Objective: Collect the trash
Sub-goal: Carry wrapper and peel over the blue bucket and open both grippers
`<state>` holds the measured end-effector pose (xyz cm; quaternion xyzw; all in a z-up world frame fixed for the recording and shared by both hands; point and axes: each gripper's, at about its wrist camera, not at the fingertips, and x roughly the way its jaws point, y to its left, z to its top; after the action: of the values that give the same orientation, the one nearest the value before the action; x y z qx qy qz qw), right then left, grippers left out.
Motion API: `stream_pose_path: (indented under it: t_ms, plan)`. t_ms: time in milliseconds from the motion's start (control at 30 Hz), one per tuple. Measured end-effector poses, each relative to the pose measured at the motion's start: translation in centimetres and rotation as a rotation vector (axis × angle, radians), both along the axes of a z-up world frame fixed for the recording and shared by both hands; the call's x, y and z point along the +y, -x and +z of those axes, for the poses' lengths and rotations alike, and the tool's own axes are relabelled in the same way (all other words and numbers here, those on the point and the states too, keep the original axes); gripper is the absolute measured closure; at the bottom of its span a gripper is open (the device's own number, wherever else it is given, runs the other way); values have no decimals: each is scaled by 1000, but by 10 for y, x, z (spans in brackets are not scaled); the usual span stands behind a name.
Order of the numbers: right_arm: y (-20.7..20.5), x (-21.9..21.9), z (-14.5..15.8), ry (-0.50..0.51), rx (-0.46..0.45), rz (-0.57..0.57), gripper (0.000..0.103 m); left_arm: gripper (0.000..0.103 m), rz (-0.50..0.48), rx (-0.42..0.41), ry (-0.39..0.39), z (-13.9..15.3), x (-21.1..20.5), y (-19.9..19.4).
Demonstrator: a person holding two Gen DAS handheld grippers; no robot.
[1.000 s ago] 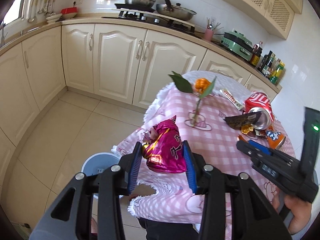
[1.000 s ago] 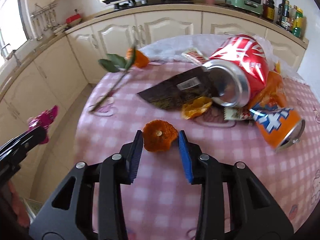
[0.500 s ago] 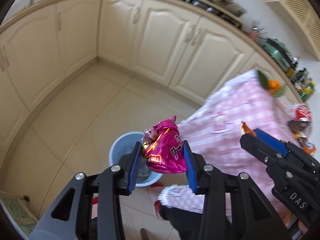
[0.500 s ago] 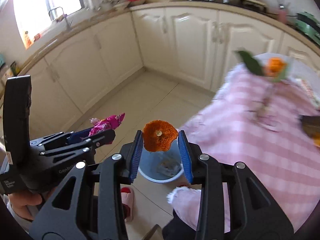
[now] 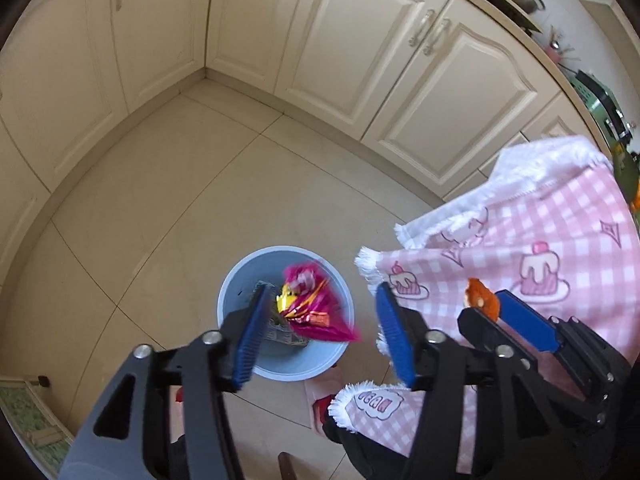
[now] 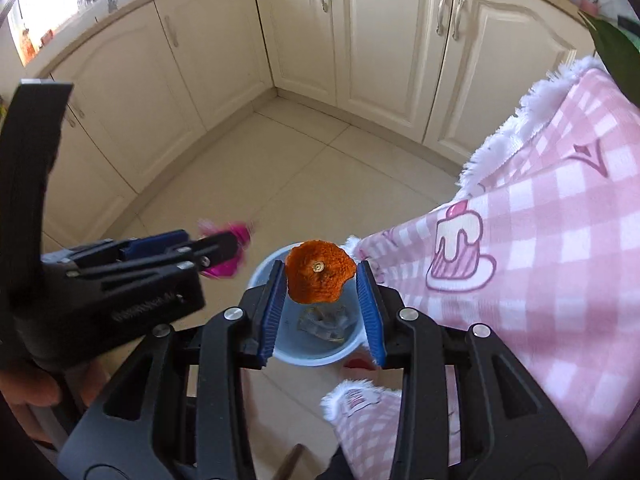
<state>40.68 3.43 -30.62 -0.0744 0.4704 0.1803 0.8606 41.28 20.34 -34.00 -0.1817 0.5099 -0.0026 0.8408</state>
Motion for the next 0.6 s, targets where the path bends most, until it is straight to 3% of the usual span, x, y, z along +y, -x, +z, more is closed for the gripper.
stream_pose_path:
  t_ms: [333,600]
  plan:
    - [-11,12,-16,-39,43,21,67,47,67,45,-28,-11,25,17]
    - [-12,20,-6,-62,6,30,66,47,101,16,-43,9,41,33]
